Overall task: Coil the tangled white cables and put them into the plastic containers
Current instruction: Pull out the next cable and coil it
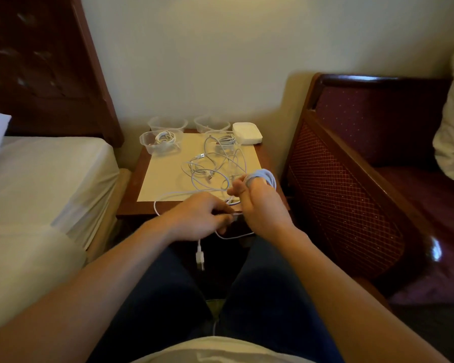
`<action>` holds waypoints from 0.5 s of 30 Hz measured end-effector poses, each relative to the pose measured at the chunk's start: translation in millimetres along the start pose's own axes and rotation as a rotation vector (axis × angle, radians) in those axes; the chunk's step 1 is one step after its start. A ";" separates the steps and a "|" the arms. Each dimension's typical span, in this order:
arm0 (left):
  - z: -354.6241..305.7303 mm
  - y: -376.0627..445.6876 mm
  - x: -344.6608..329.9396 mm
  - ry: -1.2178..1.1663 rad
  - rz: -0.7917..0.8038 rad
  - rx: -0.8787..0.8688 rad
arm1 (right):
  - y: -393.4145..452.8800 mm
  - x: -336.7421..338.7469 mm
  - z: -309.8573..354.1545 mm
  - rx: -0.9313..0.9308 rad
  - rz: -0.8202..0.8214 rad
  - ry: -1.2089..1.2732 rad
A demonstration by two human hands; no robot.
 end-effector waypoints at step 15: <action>26.7 -2.4 -3.6 -1.746 -0.111 0.113 | -28.8 -75.7 1.0 -0.319 0.595 0.842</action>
Point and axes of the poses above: each hand's wrist, its own y-axis towards the middle knuckle, its own x-axis out of the back of the hand, z = x × y, the point moved 9 cm from there along y, towards the middle knuckle, and after that the axes turned 7 degrees about z, right-handed, at the moved point
